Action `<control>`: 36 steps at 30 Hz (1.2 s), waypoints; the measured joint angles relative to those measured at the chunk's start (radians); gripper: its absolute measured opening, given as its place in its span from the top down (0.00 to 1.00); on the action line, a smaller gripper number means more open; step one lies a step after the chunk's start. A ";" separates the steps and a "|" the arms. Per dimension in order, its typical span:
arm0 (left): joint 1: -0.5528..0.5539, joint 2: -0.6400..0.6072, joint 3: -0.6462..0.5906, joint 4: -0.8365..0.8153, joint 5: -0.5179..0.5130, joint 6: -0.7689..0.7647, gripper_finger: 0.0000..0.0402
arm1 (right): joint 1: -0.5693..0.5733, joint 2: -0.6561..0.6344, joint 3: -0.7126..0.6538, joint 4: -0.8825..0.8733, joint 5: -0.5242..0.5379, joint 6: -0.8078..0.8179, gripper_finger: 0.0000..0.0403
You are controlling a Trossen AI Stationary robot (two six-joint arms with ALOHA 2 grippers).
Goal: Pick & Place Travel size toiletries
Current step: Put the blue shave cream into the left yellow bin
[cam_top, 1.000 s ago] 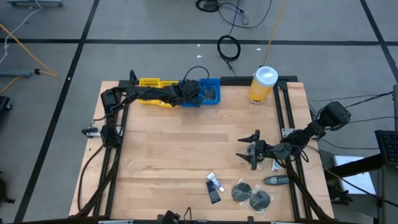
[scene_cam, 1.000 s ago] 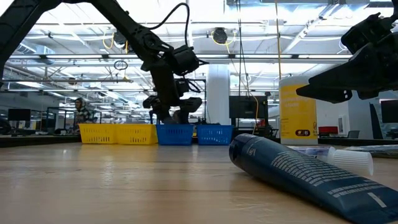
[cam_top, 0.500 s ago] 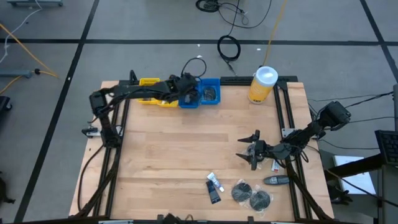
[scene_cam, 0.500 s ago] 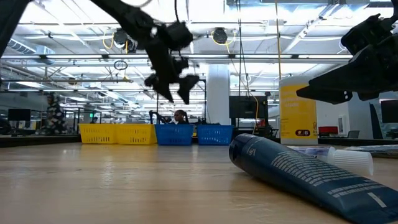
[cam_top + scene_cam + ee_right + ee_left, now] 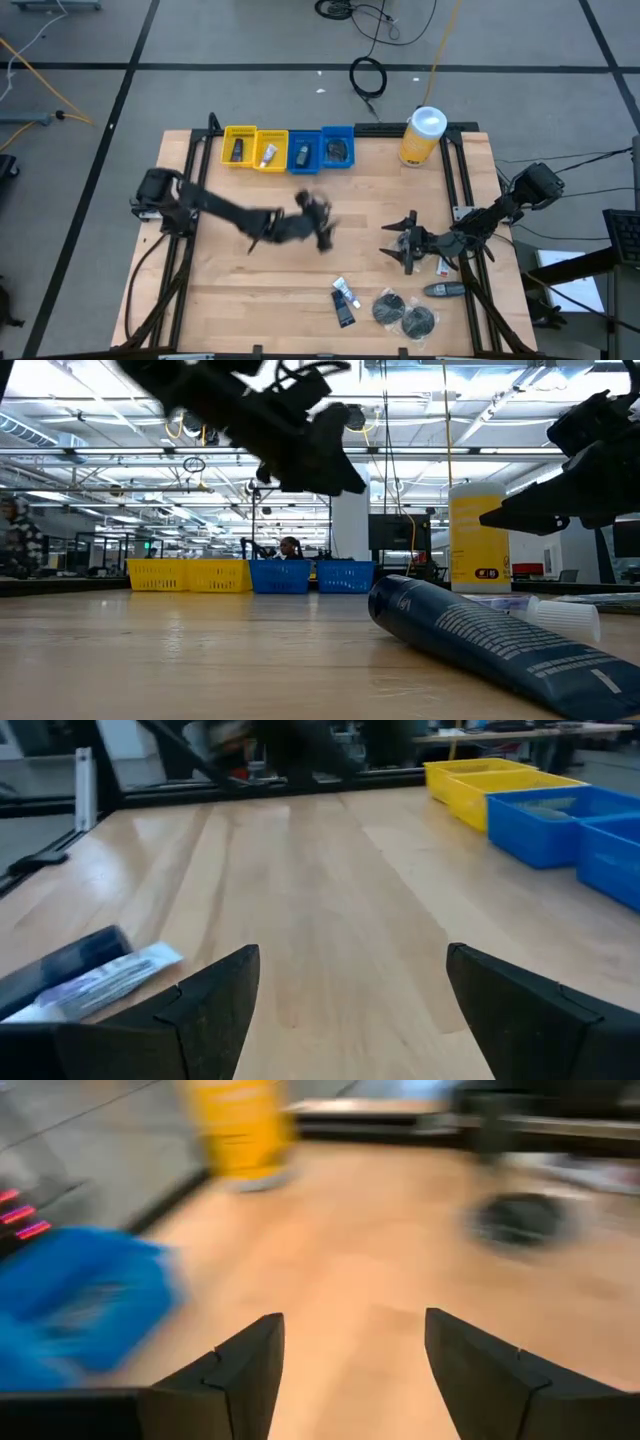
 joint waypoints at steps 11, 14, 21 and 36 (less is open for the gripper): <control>-0.212 0.271 -0.099 0.531 0.075 0.045 0.43 | 0.000 0.000 0.000 0.001 -0.229 -0.100 0.22; -0.196 0.263 -0.091 0.551 0.074 0.055 0.43 | 0.000 0.000 0.000 0.000 -0.286 -0.086 0.22; -0.155 0.258 -0.093 0.492 0.078 -0.031 0.47 | 0.000 0.000 0.000 0.001 -0.307 -0.073 0.22; -0.127 0.258 -0.093 0.487 0.078 -0.022 0.55 | 0.003 0.002 0.360 -0.655 -0.698 0.198 0.22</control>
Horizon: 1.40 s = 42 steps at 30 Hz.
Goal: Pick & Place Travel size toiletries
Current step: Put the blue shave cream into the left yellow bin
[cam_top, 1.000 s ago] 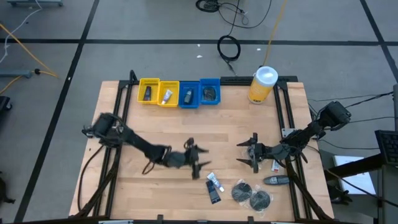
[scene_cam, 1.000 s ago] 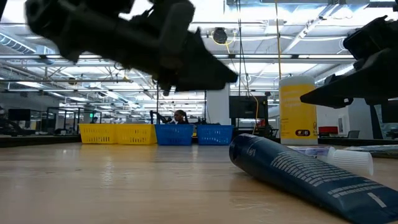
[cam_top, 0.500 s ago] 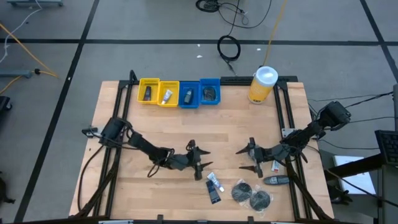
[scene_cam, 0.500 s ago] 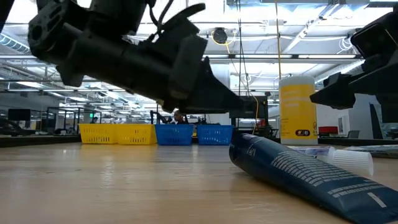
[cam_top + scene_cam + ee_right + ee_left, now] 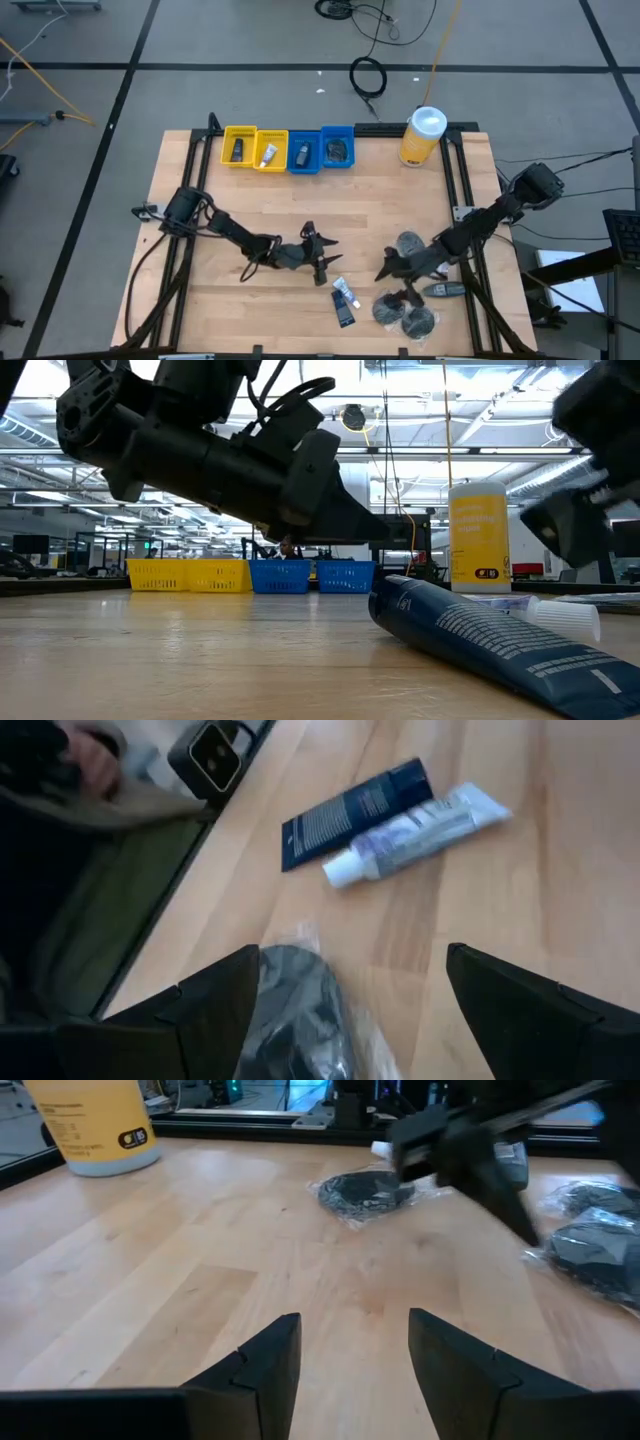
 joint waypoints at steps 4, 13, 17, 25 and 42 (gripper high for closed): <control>0.010 0.000 0.000 0.000 0.000 -0.013 0.57 | 0.000 0.044 0.129 -0.153 -0.038 -0.115 0.22; 0.033 0.000 0.000 -0.012 -0.013 -0.138 0.62 | -0.044 0.201 0.291 -0.071 -0.071 -0.086 0.22; 0.032 0.000 0.000 -0.044 -0.016 -0.208 0.64 | -0.019 0.297 0.341 -0.036 0.061 -0.038 0.22; 0.008 0.000 0.000 -0.125 -0.006 -0.273 0.66 | 0.091 0.425 0.484 -0.047 0.405 -0.008 0.22; -0.123 0.000 0.000 -0.240 0.053 -0.353 0.69 | 0.201 0.617 0.744 -0.360 0.784 0.291 0.22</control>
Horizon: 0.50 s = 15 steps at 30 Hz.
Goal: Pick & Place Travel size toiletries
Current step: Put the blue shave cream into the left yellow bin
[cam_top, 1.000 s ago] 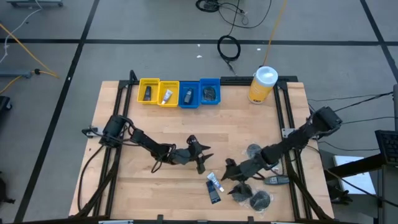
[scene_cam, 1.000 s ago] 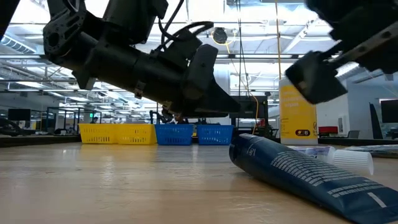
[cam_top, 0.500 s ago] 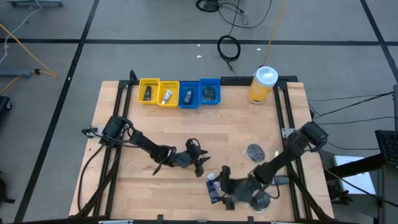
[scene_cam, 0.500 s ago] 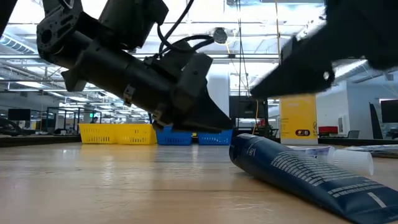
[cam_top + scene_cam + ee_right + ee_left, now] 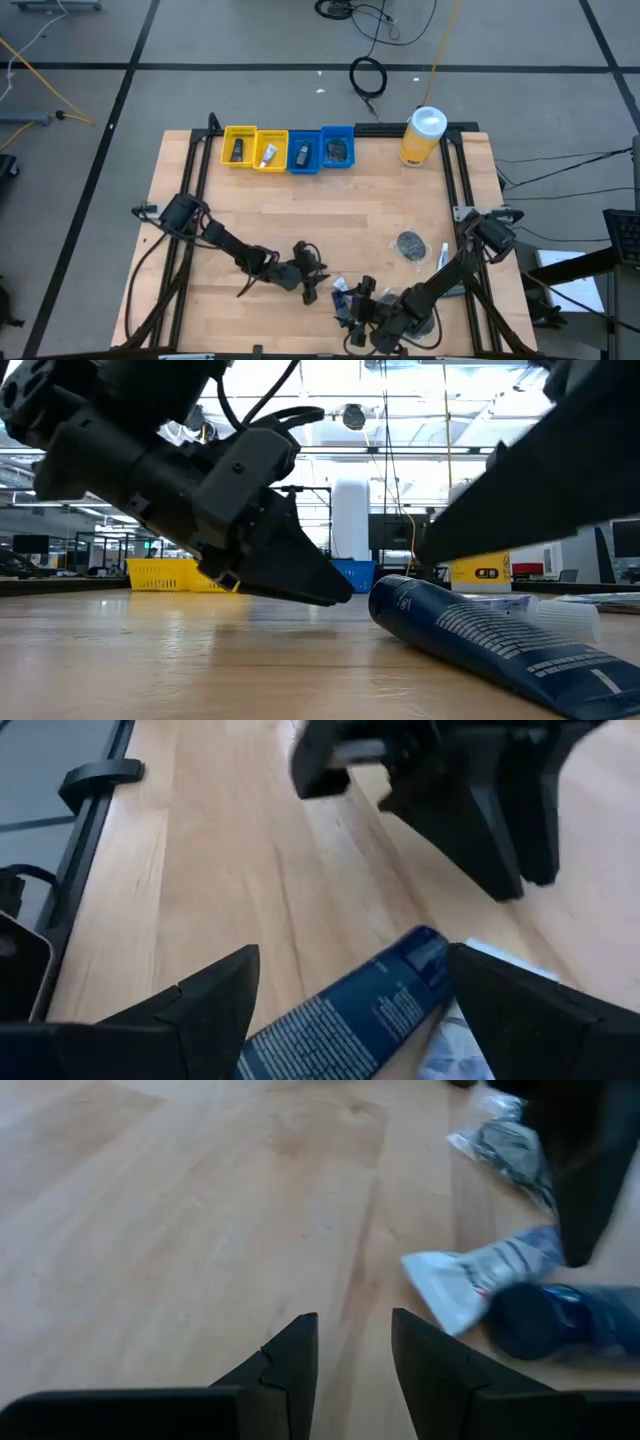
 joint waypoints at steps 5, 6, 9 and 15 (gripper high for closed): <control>-0.015 0.000 0.000 0.000 0.000 0.002 0.69 | -0.002 0.020 0.000 -0.029 0.002 0.093 0.22; -0.017 0.000 0.000 0.001 0.000 0.002 0.69 | -0.005 0.020 0.000 -0.041 -0.001 0.115 0.22; -0.016 0.000 0.000 0.002 0.000 0.002 0.69 | -0.017 0.020 0.000 -0.073 -0.012 0.155 0.22; -0.010 0.000 0.000 0.009 -0.001 0.003 0.69 | -0.052 0.018 0.001 -0.076 -0.055 0.128 0.22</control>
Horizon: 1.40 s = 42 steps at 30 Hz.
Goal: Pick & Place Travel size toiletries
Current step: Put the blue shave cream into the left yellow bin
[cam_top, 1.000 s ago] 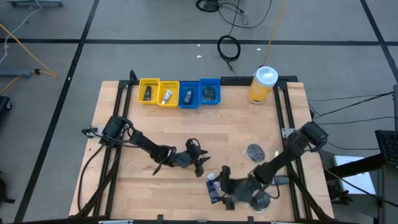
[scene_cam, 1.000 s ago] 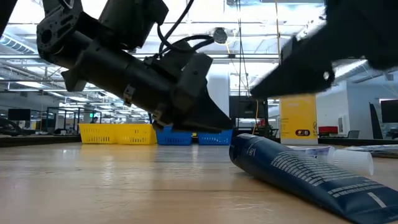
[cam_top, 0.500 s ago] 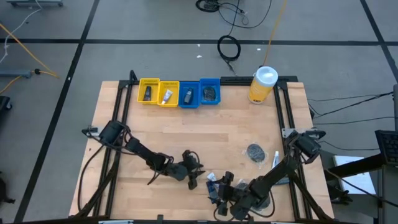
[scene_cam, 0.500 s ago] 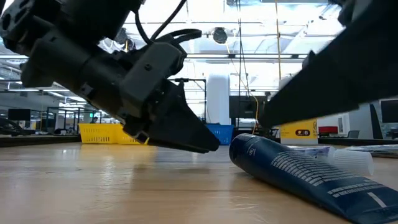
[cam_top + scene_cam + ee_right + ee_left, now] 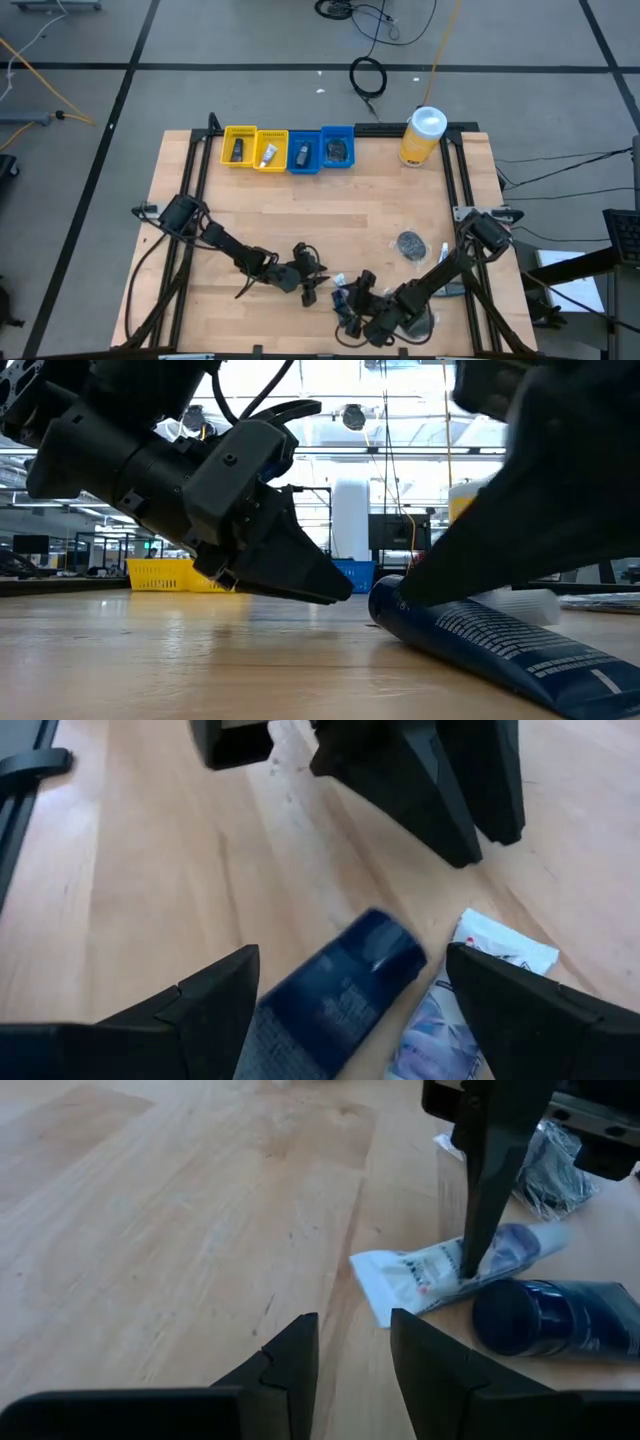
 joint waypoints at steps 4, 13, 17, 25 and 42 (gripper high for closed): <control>0.001 -0.016 0.000 -0.027 0.001 0.000 0.69 | -0.018 0.000 0.000 -0.001 -0.021 -0.041 0.22; -0.009 -0.173 0.000 -0.270 -0.064 0.002 0.69 | -0.042 -0.002 0.001 -0.066 -0.068 -0.103 0.30; -0.030 -0.182 0.000 -0.286 -0.106 0.000 0.69 | -0.049 -0.002 0.001 -0.079 -0.095 -0.114 0.39; -0.048 -0.182 0.000 -0.338 -0.108 -0.025 0.70 | -0.049 -0.005 -0.001 -0.071 -0.094 -0.158 0.57; -0.146 -0.235 0.000 -0.297 -0.206 0.324 0.70 | 0.047 -0.255 -0.144 0.475 0.105 -0.845 0.69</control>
